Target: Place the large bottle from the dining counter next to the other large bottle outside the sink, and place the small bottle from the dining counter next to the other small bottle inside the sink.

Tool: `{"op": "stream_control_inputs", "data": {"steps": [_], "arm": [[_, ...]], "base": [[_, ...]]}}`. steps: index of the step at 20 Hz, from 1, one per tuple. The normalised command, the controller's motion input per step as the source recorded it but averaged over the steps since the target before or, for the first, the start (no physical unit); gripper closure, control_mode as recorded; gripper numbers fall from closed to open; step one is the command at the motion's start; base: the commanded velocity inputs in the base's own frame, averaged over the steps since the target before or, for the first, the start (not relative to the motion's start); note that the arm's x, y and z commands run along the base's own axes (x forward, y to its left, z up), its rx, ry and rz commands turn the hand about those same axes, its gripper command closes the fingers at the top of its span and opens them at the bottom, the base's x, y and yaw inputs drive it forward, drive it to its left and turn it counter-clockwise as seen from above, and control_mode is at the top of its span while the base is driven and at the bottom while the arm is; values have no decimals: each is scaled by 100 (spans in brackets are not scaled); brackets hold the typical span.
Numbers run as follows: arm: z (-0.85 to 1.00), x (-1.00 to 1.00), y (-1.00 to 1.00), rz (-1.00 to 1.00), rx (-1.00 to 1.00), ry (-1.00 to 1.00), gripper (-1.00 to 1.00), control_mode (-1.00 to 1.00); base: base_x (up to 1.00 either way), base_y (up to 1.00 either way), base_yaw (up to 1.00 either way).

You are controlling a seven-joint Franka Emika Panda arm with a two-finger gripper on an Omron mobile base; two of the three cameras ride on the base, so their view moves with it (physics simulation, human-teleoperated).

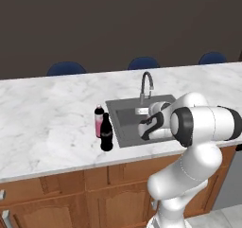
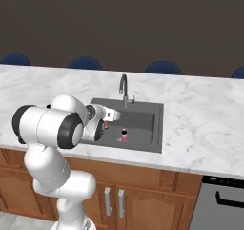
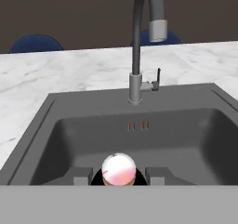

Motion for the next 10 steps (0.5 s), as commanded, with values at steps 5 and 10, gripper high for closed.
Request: {"op": "stream_control_inputs", "data": {"steps": [5, 10], "arm": [[0, 0, 0, 0, 0, 0, 100, 100], [0, 0, 0, 0, 0, 0, 100, 100]], "base": [[34, 6, -4], [27, 7, -3]]}}
